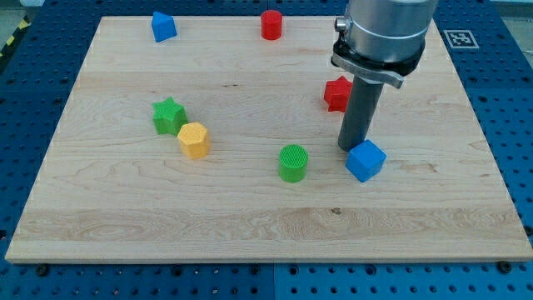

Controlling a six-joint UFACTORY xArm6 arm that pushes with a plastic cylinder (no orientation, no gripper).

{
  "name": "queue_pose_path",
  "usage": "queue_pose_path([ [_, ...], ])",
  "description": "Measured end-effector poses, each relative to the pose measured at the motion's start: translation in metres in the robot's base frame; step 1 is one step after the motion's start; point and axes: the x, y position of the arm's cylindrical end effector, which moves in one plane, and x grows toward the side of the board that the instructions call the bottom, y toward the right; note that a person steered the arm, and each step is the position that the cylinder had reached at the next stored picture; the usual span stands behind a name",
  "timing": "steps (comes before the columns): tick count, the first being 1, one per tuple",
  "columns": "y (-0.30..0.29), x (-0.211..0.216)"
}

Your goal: Push the blue cube to bottom center

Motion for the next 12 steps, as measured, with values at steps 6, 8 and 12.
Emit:
queue_pose_path([
  [6,0.057,0.037],
  [8,0.048,0.054],
  [12,-0.006,0.059],
])
